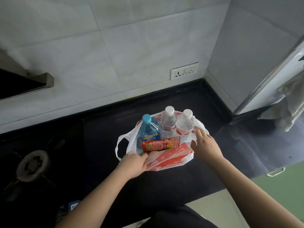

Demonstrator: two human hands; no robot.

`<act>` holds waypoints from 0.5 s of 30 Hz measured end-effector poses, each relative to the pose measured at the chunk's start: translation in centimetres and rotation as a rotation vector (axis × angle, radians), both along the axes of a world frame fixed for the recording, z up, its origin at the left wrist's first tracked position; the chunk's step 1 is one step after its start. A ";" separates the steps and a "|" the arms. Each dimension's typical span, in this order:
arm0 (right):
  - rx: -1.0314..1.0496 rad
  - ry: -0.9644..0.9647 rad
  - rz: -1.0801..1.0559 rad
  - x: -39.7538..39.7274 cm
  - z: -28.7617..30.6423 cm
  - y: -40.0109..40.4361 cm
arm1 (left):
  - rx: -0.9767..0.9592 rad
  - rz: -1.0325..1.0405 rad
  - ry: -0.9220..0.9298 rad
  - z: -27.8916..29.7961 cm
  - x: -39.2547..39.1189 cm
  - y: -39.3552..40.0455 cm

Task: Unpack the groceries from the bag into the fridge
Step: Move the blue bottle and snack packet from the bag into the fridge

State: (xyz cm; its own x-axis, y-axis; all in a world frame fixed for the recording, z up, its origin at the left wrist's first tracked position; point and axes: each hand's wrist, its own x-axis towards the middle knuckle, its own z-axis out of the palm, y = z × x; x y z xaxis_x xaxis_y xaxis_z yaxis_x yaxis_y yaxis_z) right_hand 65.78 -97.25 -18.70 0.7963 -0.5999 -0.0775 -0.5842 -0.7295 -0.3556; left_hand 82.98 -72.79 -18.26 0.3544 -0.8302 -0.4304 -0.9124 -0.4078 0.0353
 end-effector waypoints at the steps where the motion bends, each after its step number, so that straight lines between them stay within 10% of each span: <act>1: 0.015 0.013 0.005 0.2 -0.1 -0.3 | -0.003 -0.012 0.000 0.0 0.0 -0.1; 15: 0.067 0.290 0.148 2.3 -3.6 -3.0 | -0.215 -0.065 -0.088 -3.7 1.4 -0.1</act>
